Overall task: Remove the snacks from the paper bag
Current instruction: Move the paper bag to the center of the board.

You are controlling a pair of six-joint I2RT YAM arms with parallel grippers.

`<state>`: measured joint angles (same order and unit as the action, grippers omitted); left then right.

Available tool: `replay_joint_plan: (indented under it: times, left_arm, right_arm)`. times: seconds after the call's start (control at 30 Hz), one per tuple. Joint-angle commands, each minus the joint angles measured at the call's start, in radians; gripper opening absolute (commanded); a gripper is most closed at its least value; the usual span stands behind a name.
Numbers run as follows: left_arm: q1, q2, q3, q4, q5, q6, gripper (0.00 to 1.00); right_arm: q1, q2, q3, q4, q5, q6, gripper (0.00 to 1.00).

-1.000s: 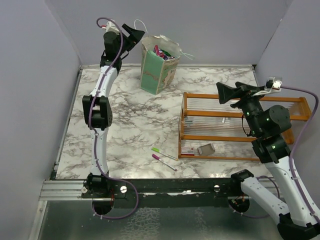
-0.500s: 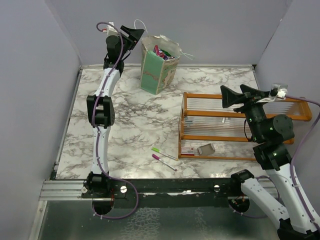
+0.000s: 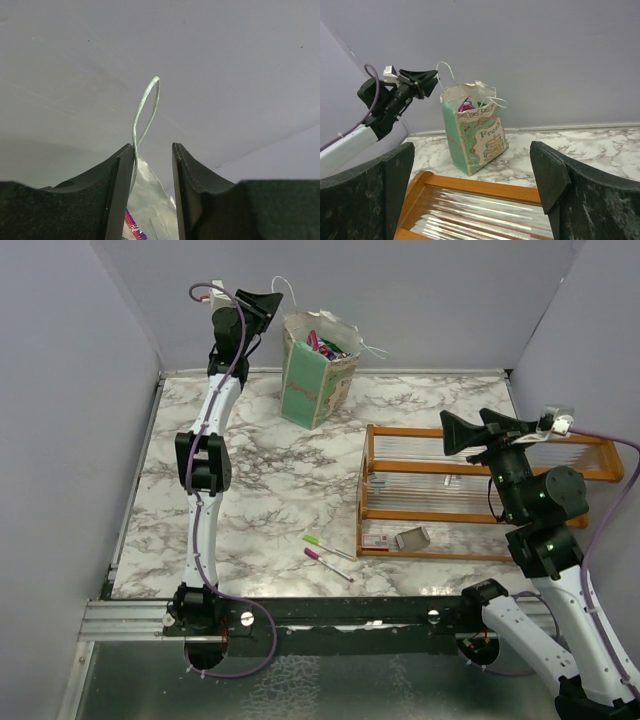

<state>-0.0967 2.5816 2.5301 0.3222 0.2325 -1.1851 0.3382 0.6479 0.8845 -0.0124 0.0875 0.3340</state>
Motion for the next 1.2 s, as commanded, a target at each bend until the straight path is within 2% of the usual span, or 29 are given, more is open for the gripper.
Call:
replay_joint_plan:
  times: [0.0, 0.17, 0.33, 0.6, 0.73, 0.83, 1.03, 1.17]
  left_arm:
    - [-0.008, 0.020, 0.041, 0.008, -0.039, -0.015, 0.37]
    - [-0.007, 0.011, 0.039, -0.001, -0.058, -0.024, 0.31]
    - [-0.017, 0.013, 0.009, -0.002, -0.055, -0.025, 0.35]
    - [-0.024, 0.044, 0.041, 0.006, -0.070, -0.031, 0.35]
    - [-0.026, 0.042, 0.042, 0.011, -0.075, -0.025, 0.32]
    - [-0.025, 0.038, 0.045, 0.006, -0.081, -0.016, 0.26]
    - [-0.016, -0.032, 0.011, -0.017, -0.063, -0.001, 0.01]
    - [0.001, -0.132, -0.113, -0.004, -0.010, -0.039, 0.00]
  right_arm:
    - [-0.007, -0.003, 0.036, -0.030, -0.005, -0.011, 0.99]
    - [-0.007, 0.008, 0.055, -0.050, -0.004, -0.003, 0.99]
    - [-0.007, 0.005, 0.072, -0.063, -0.005, -0.001, 0.99]
    - [-0.007, 0.001, 0.048, -0.038, 0.004, -0.014, 0.99]
    - [-0.007, 0.017, 0.054, -0.043, 0.000, -0.012, 0.99]
    - [-0.007, 0.021, 0.053, -0.040, 0.001, -0.012, 0.99]
    - [-0.007, 0.042, 0.061, -0.037, -0.032, -0.001, 0.99]
    - [-0.007, 0.100, 0.109, -0.090, -0.090, 0.020, 0.99]
